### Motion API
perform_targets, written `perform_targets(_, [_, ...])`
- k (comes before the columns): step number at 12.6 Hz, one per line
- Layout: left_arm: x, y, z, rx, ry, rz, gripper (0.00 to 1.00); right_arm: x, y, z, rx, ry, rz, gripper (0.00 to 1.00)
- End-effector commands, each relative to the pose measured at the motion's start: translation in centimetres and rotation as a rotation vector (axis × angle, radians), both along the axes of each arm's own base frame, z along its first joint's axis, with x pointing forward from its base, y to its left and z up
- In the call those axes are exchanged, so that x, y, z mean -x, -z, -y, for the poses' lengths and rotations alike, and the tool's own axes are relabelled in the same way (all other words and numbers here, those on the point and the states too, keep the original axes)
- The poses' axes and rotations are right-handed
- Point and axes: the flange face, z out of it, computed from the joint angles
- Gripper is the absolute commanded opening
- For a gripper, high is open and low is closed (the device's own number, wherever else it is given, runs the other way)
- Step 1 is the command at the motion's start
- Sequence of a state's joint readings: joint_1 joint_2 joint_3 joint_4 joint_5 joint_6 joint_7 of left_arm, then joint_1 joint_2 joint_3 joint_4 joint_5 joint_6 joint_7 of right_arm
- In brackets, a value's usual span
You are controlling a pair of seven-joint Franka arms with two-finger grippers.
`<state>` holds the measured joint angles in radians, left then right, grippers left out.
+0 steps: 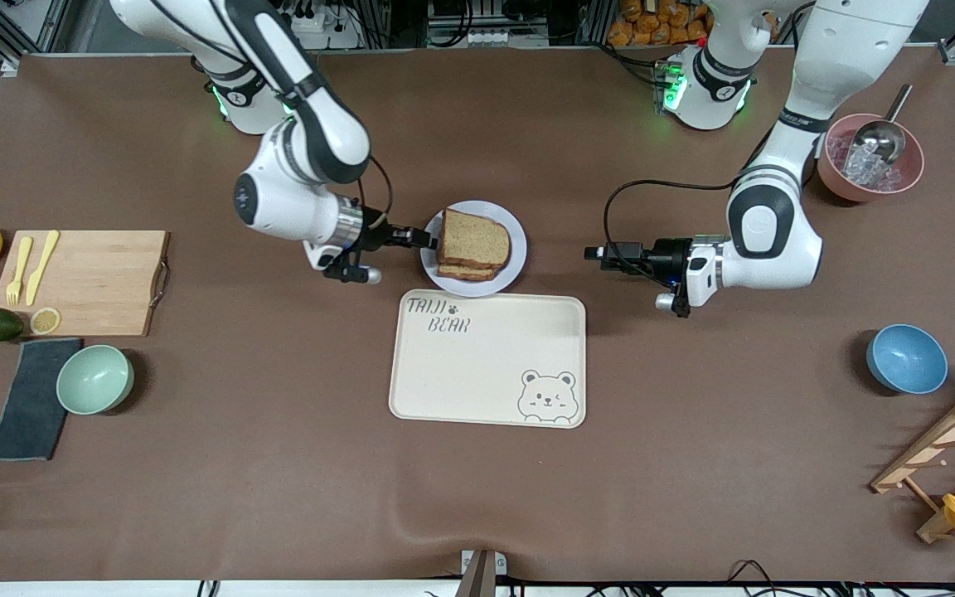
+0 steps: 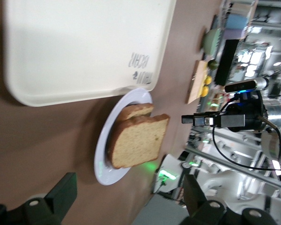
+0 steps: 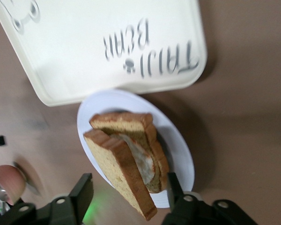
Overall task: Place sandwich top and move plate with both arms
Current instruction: 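Open the right gripper and withdraw it while the left gripper grips the plate rim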
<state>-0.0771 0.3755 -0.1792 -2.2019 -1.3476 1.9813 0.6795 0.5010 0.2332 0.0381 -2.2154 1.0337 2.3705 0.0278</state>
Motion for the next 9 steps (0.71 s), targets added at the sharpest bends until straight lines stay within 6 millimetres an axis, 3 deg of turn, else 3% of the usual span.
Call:
perform_targets(1, [2.0,1.6,2.7,0.091,-0.067,-0.009,1.0,-1.6,-2.6,3.8,0.008,0.022,0.003,0.74])
perform_targets(5, [3.1,4.1,4.0,0.093,-0.063,-0.058,1.0,-6.8,-6.5,12.6,0.078,-0.063,-0.001,0.78])
perform_targets(8, [4.1,5.5,4.9,0.051,-0.042,-0.038,1.0,-8.4,-8.4,17.1,0.128,-0.099,-0.015,0.78])
perform_targets(9, [4.5,6.3,4.8,0.053,-0.033,-0.03,1.0,-8.4,-8.4,17.4,0.131,-0.104,-0.021,0.79])
